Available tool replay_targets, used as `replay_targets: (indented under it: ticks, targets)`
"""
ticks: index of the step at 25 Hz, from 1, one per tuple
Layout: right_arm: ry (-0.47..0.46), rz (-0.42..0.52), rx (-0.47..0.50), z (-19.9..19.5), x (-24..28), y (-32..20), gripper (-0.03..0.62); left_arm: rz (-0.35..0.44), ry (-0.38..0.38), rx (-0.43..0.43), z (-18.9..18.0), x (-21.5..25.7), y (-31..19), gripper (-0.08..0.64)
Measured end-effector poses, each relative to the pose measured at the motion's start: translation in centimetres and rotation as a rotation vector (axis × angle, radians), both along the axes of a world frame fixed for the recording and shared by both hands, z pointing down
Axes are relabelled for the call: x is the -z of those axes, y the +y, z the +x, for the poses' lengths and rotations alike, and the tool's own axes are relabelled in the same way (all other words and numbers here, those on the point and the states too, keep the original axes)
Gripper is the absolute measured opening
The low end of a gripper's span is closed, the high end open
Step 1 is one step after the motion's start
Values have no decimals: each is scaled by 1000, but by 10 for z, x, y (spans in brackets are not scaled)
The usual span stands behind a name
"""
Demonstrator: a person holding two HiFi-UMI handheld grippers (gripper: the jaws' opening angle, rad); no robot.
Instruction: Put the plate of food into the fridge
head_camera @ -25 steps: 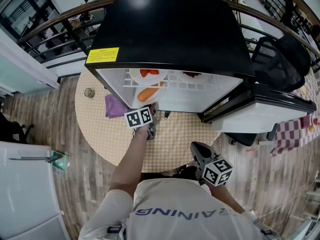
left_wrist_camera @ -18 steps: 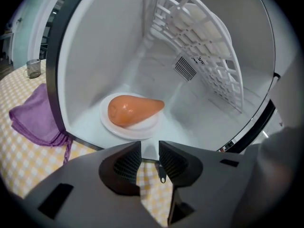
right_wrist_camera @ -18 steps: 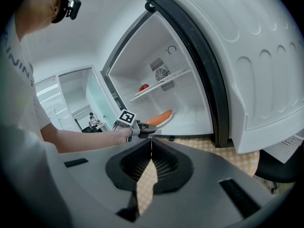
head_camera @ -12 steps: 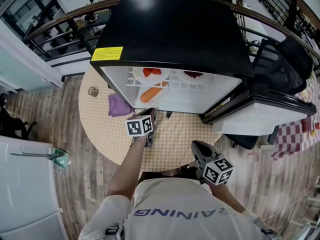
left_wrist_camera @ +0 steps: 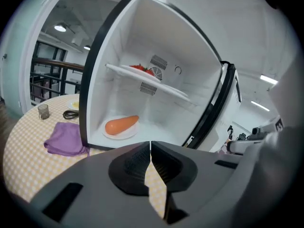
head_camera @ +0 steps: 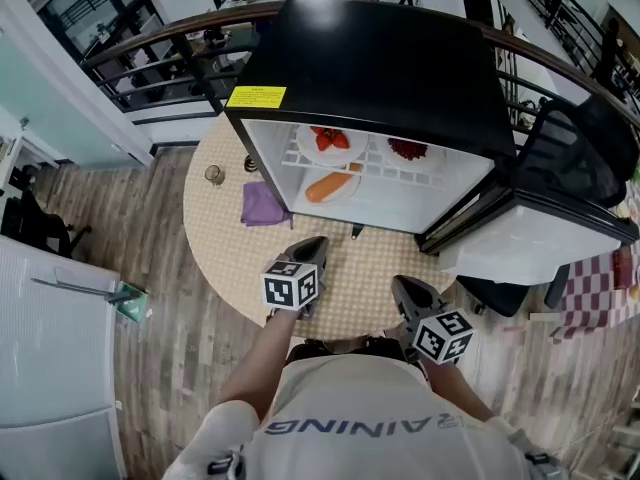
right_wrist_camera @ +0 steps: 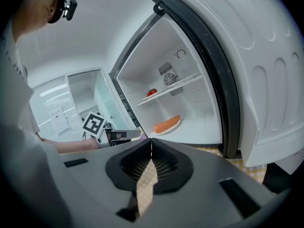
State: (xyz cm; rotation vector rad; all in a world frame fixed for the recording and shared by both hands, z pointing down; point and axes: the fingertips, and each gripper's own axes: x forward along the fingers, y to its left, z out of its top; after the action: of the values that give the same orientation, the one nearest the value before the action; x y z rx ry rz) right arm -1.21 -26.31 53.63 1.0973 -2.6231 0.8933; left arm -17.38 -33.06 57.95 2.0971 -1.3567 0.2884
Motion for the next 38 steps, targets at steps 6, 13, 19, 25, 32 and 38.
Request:
replay_targets:
  ticks: [6, 13, 19, 25, 32, 38]
  targets:
    - [-6, 45, 44, -11, 12, -3, 23, 160, -51, 1, -1, 65, 34, 17]
    - [-31, 135, 48, -12, 38, -13, 23, 258, -15, 45, 6, 126, 62, 17]
    - [-33, 191, 80, -13, 61, -18, 21, 279, -47, 70, -3, 135, 77, 17]
    - [-22, 223, 106, -19, 70, -14, 21, 263, -43, 80, -7, 130, 81, 17]
    - [-16, 215, 111, -18, 68, -11, 21, 249, -28, 72, -4, 127, 79, 17]
    - [0, 231, 98, -15, 68, -12, 21, 246, -21, 65, 0, 126, 78, 17]
